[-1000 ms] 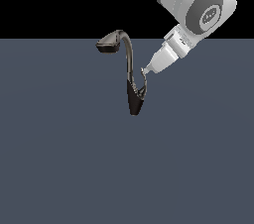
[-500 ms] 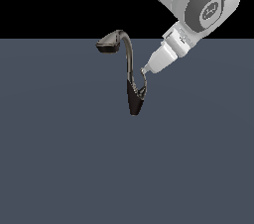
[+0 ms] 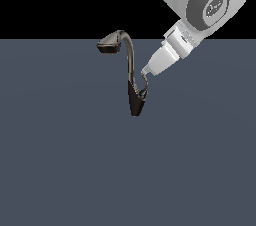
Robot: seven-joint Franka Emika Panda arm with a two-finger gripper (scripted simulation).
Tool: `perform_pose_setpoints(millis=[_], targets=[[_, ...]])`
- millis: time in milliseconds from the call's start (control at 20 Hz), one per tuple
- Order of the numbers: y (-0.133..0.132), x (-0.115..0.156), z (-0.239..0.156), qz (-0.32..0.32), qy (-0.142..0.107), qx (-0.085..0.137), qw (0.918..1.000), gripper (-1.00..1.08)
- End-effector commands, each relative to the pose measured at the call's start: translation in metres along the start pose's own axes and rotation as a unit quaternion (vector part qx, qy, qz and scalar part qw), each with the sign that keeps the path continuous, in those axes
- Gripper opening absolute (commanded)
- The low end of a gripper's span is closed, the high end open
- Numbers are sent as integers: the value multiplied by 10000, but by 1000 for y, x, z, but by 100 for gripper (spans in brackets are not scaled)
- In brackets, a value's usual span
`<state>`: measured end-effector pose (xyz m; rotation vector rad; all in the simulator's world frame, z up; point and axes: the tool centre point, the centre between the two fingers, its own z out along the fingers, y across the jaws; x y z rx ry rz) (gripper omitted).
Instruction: Turn on the faucet by rotating a designated handle.
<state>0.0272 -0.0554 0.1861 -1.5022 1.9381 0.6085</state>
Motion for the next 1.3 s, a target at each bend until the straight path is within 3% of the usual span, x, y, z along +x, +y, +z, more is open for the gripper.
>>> perform_pose_setpoints(millis=[0,600,700,1250], targets=[[8,3,0,9,-6,-19,10000,-100],[51,16,1,-12,-28,-59,10000,-100],[42,7,-2,-92,-33,0,10000,-100],[69,67,1,-15,-31,-61,10000,-100]])
